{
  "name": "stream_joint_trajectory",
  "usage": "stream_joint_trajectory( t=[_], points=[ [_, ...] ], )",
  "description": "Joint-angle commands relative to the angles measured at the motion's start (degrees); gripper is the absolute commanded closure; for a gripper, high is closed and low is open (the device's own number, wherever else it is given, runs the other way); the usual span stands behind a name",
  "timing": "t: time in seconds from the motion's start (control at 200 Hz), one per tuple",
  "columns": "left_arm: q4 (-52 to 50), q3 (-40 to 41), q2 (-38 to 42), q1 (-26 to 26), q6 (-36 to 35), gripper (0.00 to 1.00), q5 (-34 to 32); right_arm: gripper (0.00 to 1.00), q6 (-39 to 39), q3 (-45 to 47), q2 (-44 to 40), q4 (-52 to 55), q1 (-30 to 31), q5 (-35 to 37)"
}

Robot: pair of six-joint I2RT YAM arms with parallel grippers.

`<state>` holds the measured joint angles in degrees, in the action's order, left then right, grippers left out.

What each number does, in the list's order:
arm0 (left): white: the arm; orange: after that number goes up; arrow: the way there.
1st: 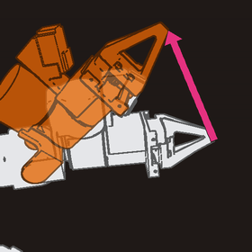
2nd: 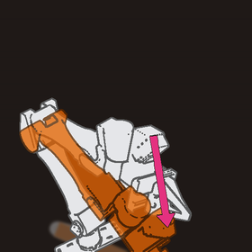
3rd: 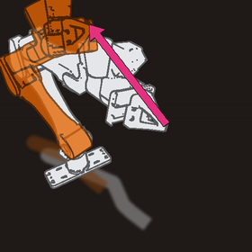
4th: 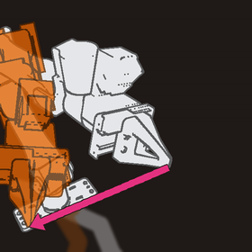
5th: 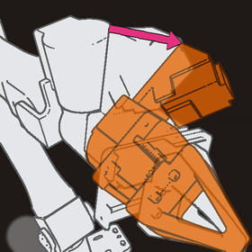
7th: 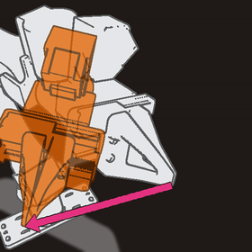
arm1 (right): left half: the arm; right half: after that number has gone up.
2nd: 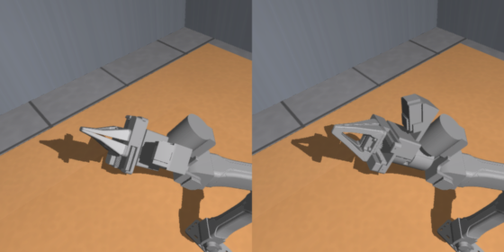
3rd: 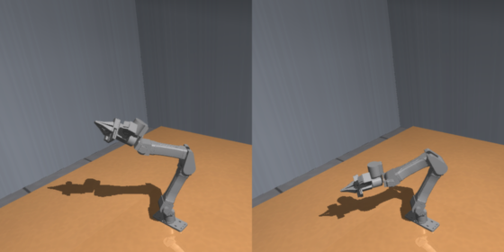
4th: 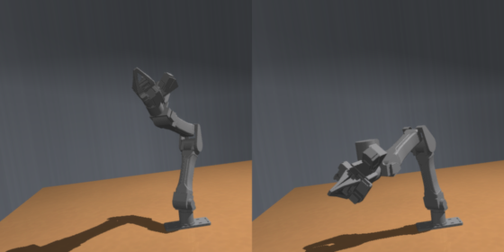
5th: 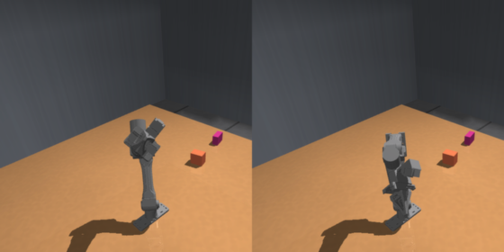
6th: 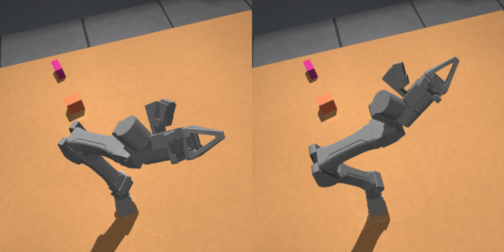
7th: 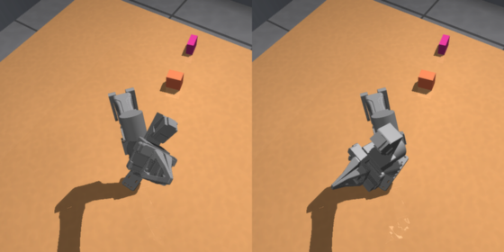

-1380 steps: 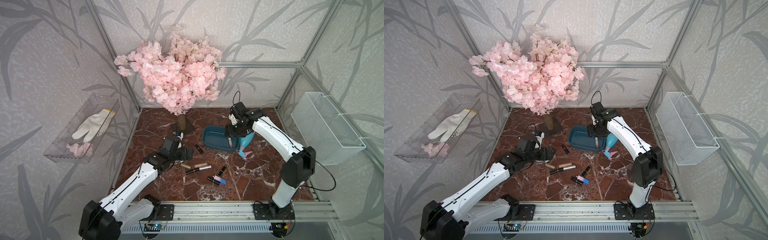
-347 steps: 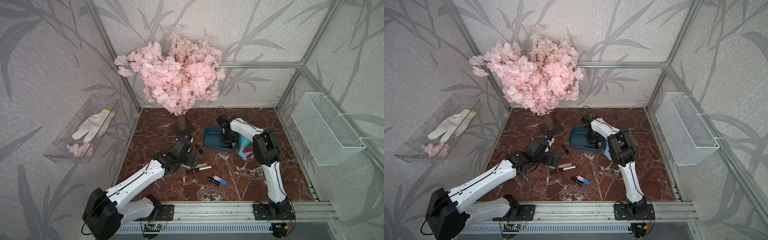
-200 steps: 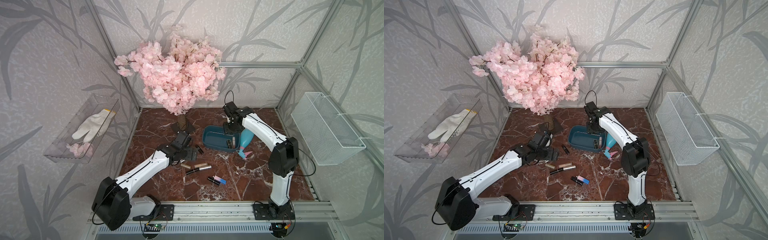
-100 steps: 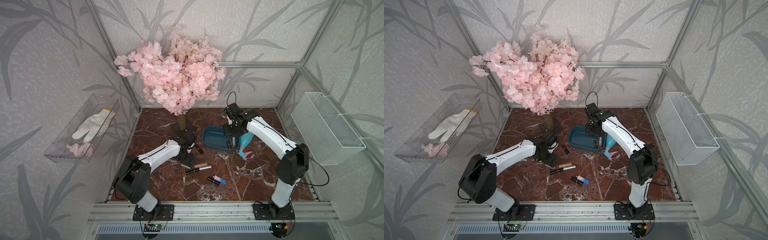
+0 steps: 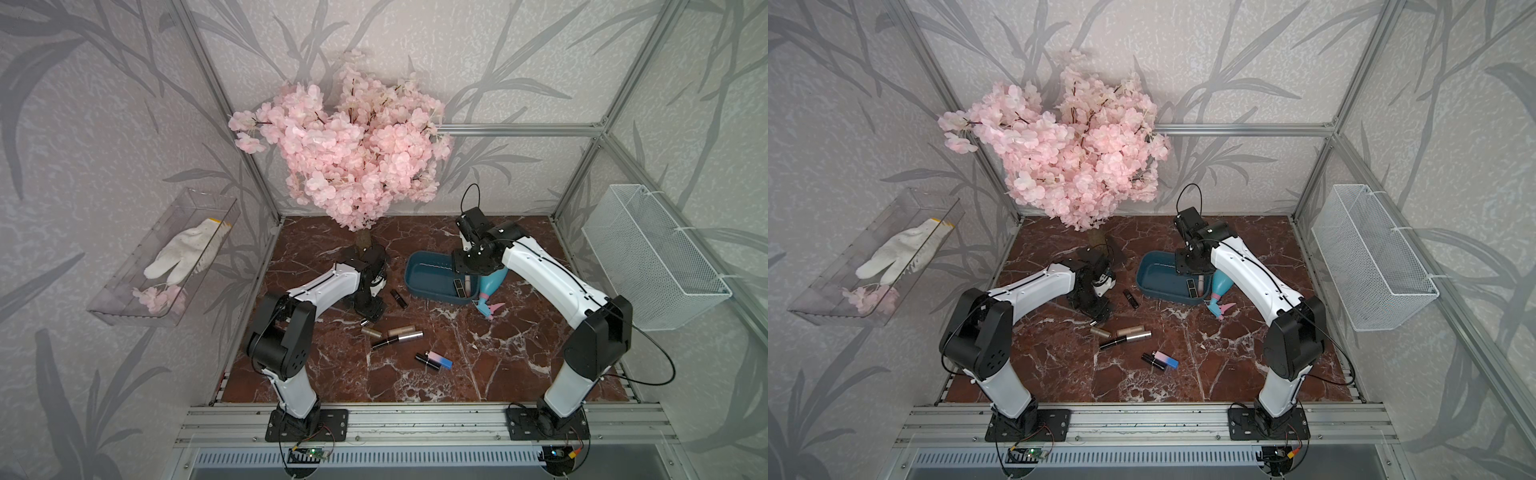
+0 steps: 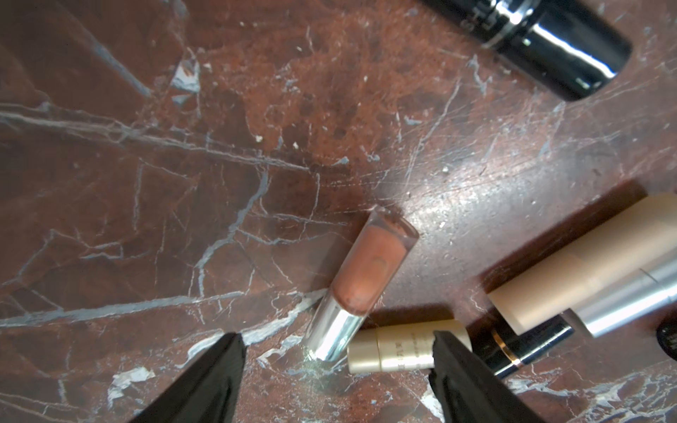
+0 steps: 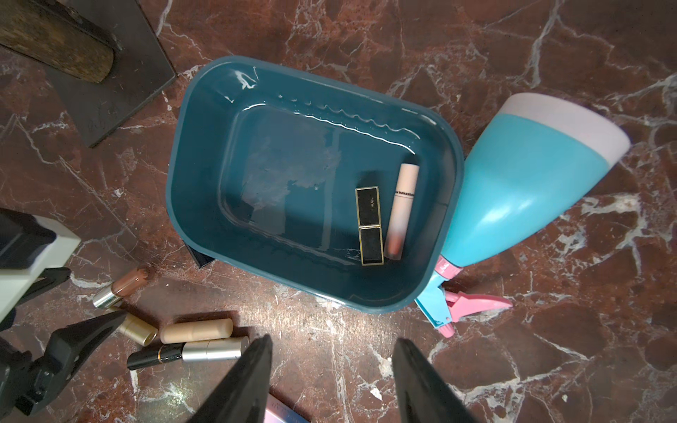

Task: Put the lipstick into the storage box
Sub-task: Pick up the lipstick at the center of the board.

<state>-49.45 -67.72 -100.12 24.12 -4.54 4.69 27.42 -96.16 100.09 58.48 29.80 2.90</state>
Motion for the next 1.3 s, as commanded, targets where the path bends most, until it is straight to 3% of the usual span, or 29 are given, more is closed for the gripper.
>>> stream_joint_trajectory(
  t=[0.0, 0.45, 1.295],
  points=[
    [-0.56, 0.46, -0.80, 0.04, -1.23, 0.17, 0.82, 0.42, 0.00, 0.04, -1.47, 0.19, 0.04, 1.32],
    [3.53, 2.90, -4.17, 0.08, 0.38, 0.33, -1.57, 0.42, -0.09, -0.61, -2.01, -0.38, 0.03, 1.39],
    [2.72, 2.80, -8.69, 0.08, 1.81, 0.83, -0.39, 0.42, 1.58, 4.38, -7.27, -3.81, -0.05, 1.63]
  ],
)
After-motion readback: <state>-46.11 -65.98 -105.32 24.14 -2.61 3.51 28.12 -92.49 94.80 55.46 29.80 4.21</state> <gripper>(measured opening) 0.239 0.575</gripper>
